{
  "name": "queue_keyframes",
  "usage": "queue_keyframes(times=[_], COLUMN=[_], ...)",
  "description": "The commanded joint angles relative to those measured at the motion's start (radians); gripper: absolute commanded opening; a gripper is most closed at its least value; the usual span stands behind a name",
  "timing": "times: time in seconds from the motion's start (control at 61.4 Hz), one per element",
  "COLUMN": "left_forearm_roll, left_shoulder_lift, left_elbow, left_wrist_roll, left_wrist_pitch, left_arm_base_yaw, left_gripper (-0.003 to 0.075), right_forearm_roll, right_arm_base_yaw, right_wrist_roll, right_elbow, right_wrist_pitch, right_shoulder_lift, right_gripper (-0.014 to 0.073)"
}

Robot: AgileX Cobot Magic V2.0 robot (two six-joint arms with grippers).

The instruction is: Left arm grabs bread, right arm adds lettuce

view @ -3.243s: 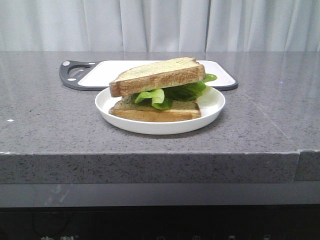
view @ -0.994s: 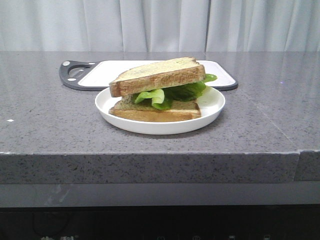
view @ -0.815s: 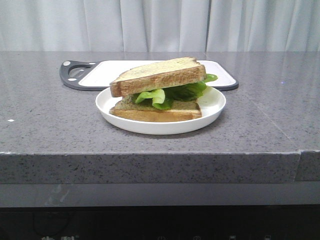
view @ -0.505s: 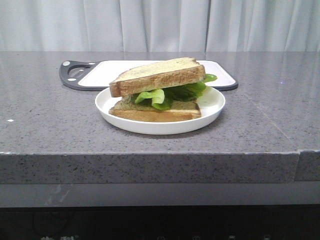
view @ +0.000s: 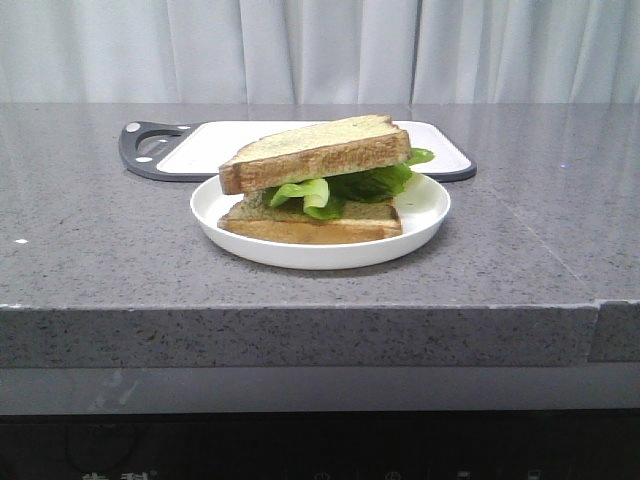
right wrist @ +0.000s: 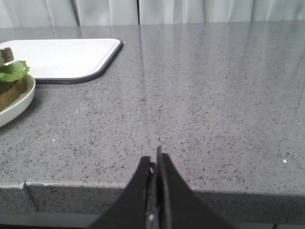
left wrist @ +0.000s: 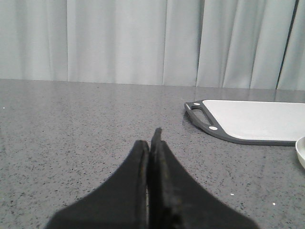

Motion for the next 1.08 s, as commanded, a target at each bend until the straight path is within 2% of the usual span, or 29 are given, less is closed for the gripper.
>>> queue_keyframes(times=[0.0,1.059], left_forearm_roll=[-0.005,-0.005], left_shoulder_lift=[-0.019,-0.019], left_elbow=[0.006,0.006], left_wrist_roll=[-0.005,-0.005], left_wrist_pitch=[-0.081,-0.081], left_arm_base_yaw=[0.000,0.000], left_gripper=[-0.0020,-0.0020], right_forearm_roll=[0.000,0.000], right_arm_base_yaw=[-0.007,-0.005], right_wrist_roll=[-0.005,-0.005], right_elbow=[-0.002,-0.002], right_wrist_pitch=[-0.079,-0.058], right_shoulder_lift=[-0.021,-0.021], right_gripper=[-0.0118,-0.0118])
